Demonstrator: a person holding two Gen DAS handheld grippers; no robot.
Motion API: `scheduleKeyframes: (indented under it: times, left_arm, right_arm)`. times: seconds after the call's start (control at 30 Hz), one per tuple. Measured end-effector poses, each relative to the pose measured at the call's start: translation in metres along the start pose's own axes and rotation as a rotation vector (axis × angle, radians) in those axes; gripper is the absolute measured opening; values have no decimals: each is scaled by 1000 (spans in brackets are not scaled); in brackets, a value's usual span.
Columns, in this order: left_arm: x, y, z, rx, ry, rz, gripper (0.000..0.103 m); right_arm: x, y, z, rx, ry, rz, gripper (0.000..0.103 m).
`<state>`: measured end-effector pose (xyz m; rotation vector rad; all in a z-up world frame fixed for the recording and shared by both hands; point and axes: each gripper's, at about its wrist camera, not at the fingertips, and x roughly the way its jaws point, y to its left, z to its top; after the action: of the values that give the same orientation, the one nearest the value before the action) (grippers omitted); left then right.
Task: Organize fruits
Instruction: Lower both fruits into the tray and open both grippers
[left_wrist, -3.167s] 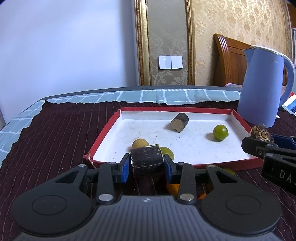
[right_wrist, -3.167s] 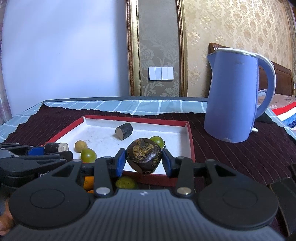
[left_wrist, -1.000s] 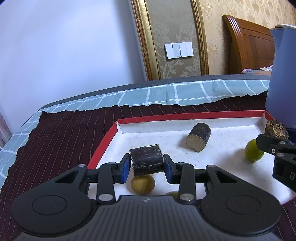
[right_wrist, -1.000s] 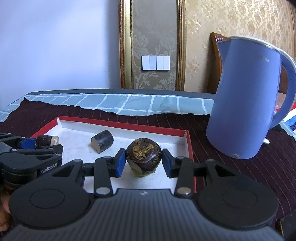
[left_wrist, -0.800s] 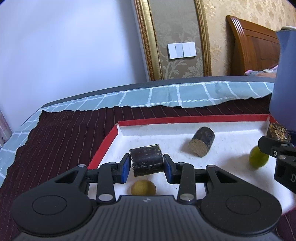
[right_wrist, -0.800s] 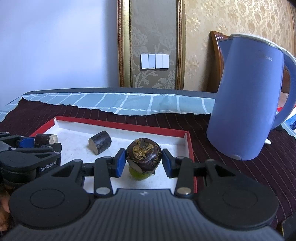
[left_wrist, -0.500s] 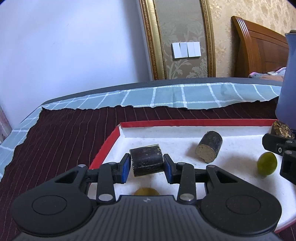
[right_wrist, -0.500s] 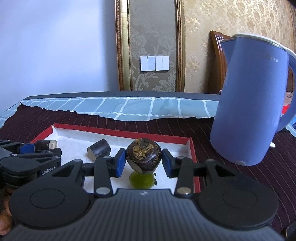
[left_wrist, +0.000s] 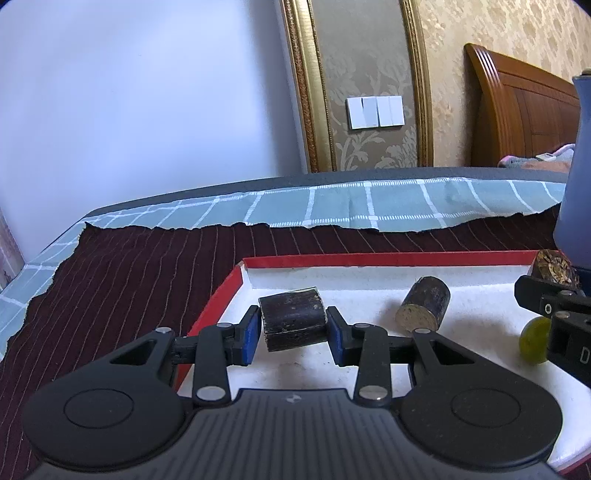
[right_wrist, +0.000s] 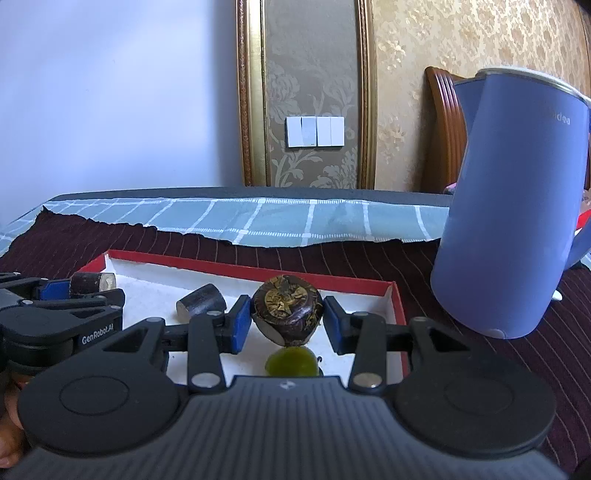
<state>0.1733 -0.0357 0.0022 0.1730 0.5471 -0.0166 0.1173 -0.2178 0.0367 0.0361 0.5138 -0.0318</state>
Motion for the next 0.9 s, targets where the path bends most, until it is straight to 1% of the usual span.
scheduleKeyframes:
  times: [0.3, 0.73, 0.9]
  left_arm:
    - [5, 1, -2, 5, -2, 14, 37]
    - [16, 16, 1, -46, 11, 15, 38]
    - [18, 16, 0, -41, 13, 18, 38]
  right_arm:
    - [8, -4, -4, 14, 11, -17, 40]
    - [14, -3, -6, 12, 17, -48, 40]
    - [16, -5, -8, 16, 20, -53, 40]
